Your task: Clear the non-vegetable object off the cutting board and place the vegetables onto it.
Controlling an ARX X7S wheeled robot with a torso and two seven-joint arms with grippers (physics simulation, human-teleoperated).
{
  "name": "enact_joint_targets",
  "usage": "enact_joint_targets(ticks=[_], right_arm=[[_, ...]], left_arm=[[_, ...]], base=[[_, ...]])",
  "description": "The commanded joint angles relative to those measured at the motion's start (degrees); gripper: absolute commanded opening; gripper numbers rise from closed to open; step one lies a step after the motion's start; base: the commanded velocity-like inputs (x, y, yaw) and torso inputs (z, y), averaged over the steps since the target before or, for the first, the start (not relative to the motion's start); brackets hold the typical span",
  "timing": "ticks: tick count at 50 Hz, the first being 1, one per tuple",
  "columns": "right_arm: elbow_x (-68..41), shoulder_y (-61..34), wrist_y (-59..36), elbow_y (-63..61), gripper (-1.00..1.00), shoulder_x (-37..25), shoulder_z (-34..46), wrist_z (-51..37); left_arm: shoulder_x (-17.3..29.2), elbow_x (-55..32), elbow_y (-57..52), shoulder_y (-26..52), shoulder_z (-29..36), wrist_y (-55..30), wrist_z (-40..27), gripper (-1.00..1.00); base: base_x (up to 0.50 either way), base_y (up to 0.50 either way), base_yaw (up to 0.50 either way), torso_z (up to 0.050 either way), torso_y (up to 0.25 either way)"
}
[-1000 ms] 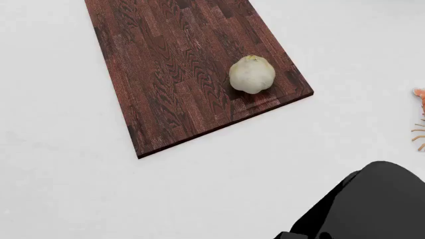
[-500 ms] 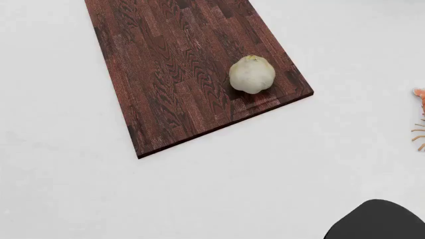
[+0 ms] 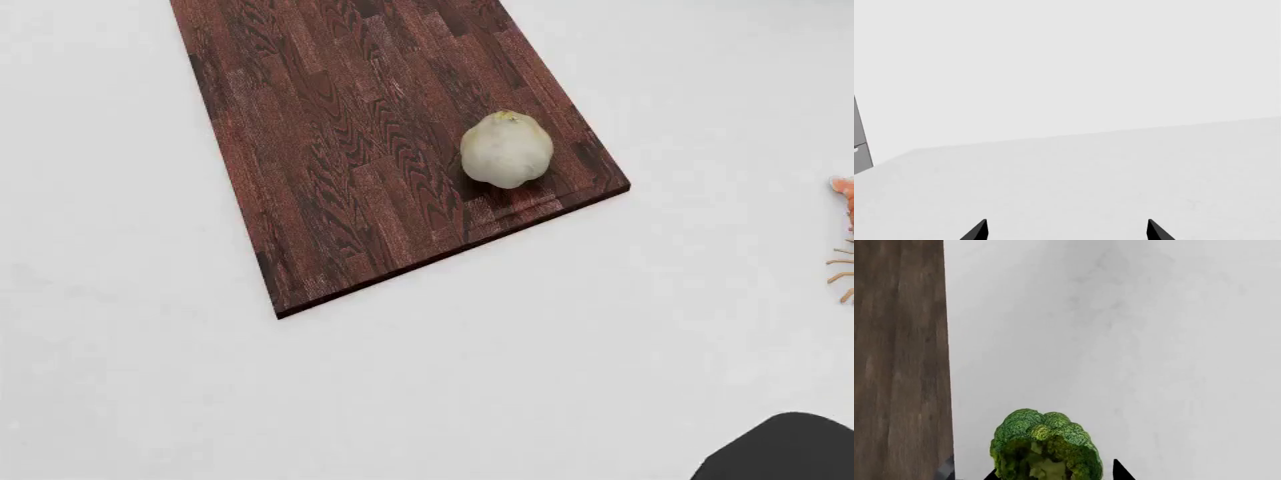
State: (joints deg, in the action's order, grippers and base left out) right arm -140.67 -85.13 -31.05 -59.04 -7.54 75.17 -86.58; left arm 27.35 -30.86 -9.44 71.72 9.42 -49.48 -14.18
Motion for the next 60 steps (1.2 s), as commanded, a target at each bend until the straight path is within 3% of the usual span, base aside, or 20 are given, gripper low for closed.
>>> enact_joint_targets(ticks=[1, 17, 28, 40, 60], right_arm=[[-1.51, -4.96, -3.50, 1.39, -1.00, -4.25, -4.13, 2.25], [-3.28, -12.34, -10.46, 5.66, -1.00, -15.94, -12.72, 8.75], [1.20, -12.94, -19.29, 12.60, -1.00, -24.86, -16.81, 16.07], [3.26, -17.66, -24.39, 18.17, -1.00, -25.30, -18.11, 19.11], [17.13, -18.17, -33.38, 27.80, -1.00, -27.67, -21.80, 28.14]], left_arm=[[0.14, -0.03, 0.42, 0.21, -0.01, 0.22, 0.07, 1.00], [0.13, -0.29, -0.27, -0.44, 0.25, 0.24, -0.10, 1.00], [0.20, -0.43, -0.39, -0.33, 0.35, 0.28, -0.07, 1.00], [0.43, -0.56, -0.55, -0.28, 0.44, 0.27, -0.01, 1.00], [0.32, -0.66, -0.29, -0.16, 0.94, 0.44, 0.09, 1.00]], base=[[0.00, 0.00, 0.00, 0.000, 0.000], [0.00, 0.00, 0.00, 0.000, 0.000], [0.00, 0.00, 0.00, 0.000, 0.000], [0.00, 0.00, 0.00, 0.000, 0.000], [0.00, 0.00, 0.00, 0.000, 0.000]])
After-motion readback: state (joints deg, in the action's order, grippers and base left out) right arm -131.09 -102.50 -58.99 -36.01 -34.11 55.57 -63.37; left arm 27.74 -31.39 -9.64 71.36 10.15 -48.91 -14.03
